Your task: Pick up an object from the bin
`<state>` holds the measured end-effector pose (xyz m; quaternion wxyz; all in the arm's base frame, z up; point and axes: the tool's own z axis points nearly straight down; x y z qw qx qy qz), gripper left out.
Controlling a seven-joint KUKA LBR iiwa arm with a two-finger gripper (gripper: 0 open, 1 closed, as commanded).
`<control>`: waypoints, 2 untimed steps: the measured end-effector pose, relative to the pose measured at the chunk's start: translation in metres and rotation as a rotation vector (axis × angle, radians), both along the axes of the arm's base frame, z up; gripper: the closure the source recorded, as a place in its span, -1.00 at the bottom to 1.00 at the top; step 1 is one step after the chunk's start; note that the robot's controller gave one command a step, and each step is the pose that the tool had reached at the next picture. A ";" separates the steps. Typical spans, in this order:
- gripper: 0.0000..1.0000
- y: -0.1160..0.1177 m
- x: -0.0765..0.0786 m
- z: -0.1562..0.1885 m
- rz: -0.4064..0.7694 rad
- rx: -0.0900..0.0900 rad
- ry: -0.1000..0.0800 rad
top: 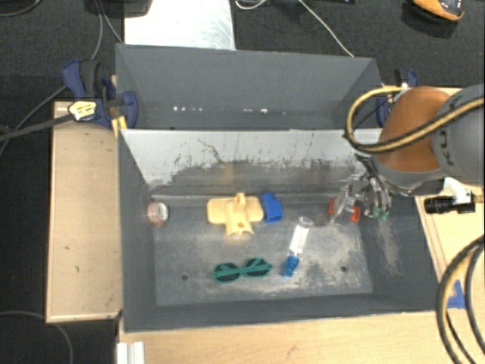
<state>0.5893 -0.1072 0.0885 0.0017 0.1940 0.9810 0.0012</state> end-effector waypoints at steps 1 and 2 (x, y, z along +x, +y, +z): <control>1.00 0.000 0.000 0.009 0.001 0.000 0.001; 1.00 0.000 0.000 0.026 0.001 0.000 -0.001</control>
Offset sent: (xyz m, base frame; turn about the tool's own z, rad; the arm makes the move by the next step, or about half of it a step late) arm -0.0001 0.0000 0.0062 0.0000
